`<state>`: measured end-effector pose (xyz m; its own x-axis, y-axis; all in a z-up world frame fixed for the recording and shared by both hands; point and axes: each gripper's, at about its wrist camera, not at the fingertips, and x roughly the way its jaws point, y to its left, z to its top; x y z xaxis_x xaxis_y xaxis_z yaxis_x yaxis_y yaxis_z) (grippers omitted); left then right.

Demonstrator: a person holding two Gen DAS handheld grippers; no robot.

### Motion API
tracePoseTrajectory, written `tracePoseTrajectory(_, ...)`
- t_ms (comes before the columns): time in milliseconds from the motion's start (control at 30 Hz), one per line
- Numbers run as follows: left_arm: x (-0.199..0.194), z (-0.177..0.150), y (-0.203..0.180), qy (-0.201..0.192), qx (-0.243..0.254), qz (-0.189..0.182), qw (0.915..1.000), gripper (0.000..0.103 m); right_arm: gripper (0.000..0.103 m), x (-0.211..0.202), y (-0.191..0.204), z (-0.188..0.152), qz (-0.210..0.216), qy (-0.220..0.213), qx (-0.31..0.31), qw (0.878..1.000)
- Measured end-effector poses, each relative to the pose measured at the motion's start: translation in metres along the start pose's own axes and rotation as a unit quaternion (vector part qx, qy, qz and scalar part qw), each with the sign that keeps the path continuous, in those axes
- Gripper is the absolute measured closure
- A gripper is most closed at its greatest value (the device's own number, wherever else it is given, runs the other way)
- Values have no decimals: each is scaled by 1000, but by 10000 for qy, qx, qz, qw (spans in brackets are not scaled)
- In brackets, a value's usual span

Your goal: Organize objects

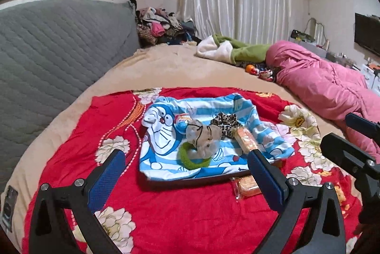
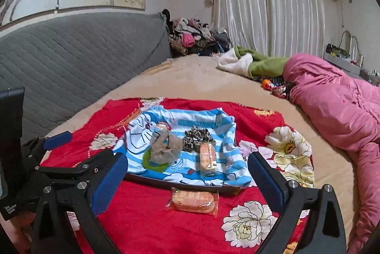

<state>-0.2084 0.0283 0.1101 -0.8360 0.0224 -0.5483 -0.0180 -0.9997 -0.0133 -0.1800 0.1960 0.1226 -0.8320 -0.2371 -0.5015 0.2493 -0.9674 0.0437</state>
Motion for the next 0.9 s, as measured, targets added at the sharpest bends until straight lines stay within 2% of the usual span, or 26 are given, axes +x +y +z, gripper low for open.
tracePoseTrajectory(67,-13,-1,1,-55,0,30,10000,1,1,-13,5,2,-2,-75,-42,10000)
tracePoseTrajectory(200,-40,-3,0,-243,179,338,9990,1,1,-42,15,4,-6,-261,-122,9996)
tracePoseTrajectory(300,-56,-5,4,-271,106,318,9991,1,1,-61,20,4,8,-387,-116,9992)
tracePoseTrajectory(467,-82,-10,11,-415,14,550,9976,1,1,-87,27,3,-43,-501,-172,9986)
tracePoseTrajectory(633,-99,-19,14,-433,-28,485,9979,1,1,-104,31,-5,-50,-536,-129,9985)
tracePoseTrajectory(900,-114,-38,17,-463,-62,309,9984,1,1,-109,35,-26,-157,-405,-153,9989)
